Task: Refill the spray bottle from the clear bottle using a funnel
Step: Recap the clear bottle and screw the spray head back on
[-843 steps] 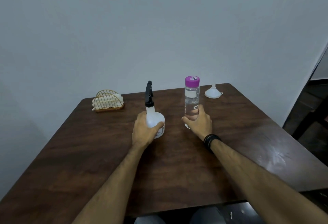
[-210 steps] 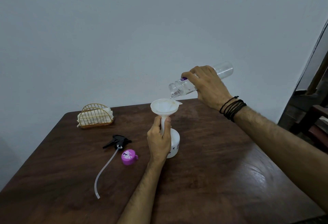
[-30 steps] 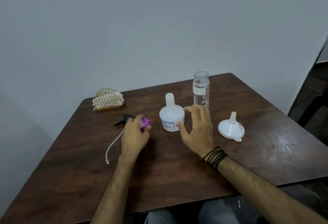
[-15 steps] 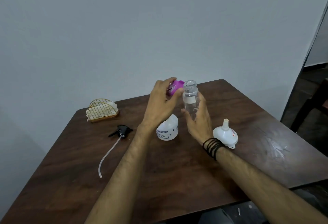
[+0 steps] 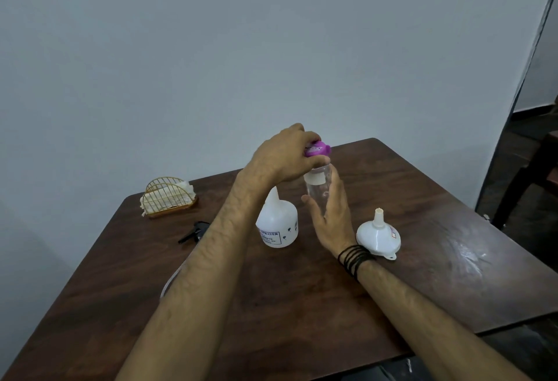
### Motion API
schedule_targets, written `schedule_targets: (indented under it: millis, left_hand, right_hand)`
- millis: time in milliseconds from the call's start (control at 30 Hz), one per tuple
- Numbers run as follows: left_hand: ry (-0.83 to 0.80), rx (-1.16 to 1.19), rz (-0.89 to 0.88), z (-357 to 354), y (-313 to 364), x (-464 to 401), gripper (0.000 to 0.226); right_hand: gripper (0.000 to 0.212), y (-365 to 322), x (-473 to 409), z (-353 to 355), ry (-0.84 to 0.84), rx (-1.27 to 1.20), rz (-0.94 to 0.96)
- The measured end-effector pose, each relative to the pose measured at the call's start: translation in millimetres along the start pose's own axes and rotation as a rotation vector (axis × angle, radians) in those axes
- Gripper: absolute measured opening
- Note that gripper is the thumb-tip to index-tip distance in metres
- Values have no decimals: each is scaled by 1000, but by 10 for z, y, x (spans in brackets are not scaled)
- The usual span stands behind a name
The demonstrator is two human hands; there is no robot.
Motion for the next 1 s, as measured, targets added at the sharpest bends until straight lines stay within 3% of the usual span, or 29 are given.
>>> schedule_targets:
  millis: [233,367,433,567,733,867,933,1000]
  left_hand:
    - [-219,-7,-89,125,62,-170,45]
    - [-405,182,-171,162,47,-122,76]
    - [-343,230,-108,154,64,-107,85]
    - [-44,-104,156,106,72,-182,80]
    - [-261,-51,2,134,137,-218,38]
    - [-446,113,-70,177,165,-151,77]
    - [-304,76,-11,189,166,-153,96]
    - [-126,-73,118,226,180,-150,89]
  right_hand:
    - [81,31,-8,2,-12,2,-11]
    - [80,42,10,10,-6,-7,15]
    - [80,58,4,10,-2,-8,13]
    - [81,63,-8,-1,21,-5,8]
    - [82,92,0,-6,16,-3,-9]
    - [80,58,18,-16,-7,24,12]
    - [80,57,11,-25,-12,25,9]
    - [80,58,10,-33,-13,27,10]
Point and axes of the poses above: each hand's wrist, its own x-axis away from the middle knuckle, its own z-axis out of the back of the hand, y = z × x, the point moved 3 cm from there along -x, towards the middle knuckle, and after that the axes turned 6 degrees about z, right-handed, at the moved point
